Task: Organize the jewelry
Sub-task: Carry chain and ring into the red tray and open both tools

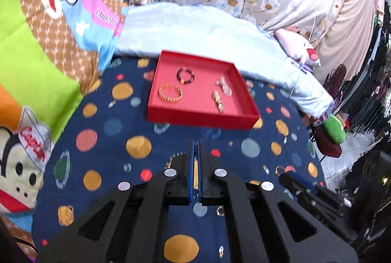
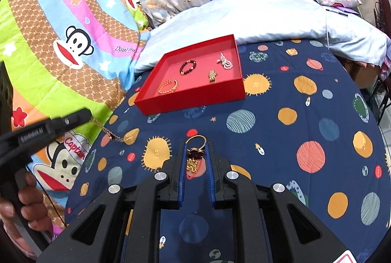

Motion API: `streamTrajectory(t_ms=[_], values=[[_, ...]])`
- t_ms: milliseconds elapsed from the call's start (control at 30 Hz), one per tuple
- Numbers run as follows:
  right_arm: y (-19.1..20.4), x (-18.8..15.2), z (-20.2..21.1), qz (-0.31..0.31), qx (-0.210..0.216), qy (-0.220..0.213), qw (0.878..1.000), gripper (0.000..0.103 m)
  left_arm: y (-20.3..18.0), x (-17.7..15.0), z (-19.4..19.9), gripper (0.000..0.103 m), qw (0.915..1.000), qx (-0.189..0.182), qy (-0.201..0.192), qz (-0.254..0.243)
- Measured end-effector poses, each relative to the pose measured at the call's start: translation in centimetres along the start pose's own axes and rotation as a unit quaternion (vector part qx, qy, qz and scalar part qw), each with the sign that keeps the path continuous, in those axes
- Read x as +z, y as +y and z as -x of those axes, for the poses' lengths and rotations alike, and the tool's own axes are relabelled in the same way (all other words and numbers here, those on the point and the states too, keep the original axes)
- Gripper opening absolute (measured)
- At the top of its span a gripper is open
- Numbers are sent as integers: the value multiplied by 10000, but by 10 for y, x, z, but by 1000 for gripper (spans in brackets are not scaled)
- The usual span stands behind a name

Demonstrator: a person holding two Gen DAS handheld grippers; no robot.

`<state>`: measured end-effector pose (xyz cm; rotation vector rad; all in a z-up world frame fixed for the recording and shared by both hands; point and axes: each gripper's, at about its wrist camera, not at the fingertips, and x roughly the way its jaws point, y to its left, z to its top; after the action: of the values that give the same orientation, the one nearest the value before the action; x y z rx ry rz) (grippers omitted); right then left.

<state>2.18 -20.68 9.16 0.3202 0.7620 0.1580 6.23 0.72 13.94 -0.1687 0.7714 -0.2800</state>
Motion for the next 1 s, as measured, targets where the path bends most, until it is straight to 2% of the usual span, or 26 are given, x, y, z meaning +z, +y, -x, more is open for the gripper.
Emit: streamTrajectory(t_ms=[267, 533, 767, 1000], values=[[3, 24, -7, 108, 49, -110, 9999, 13, -7, 37, -7, 1, 9998, -52, -210, -36], [-3, 70, -37, 170, 33, -215, 9996, 13, -13, 78, -35, 1, 9991, 59, -385, -137], [-7, 109, -79, 238, -82, -220, 9994, 13, -11, 107, -72, 1, 9990, 119, -394, -154], [-12, 126, -121, 252, -145, -60, 9996, 13, -7, 116, -120, 1, 9994, 254, -192, -162]])
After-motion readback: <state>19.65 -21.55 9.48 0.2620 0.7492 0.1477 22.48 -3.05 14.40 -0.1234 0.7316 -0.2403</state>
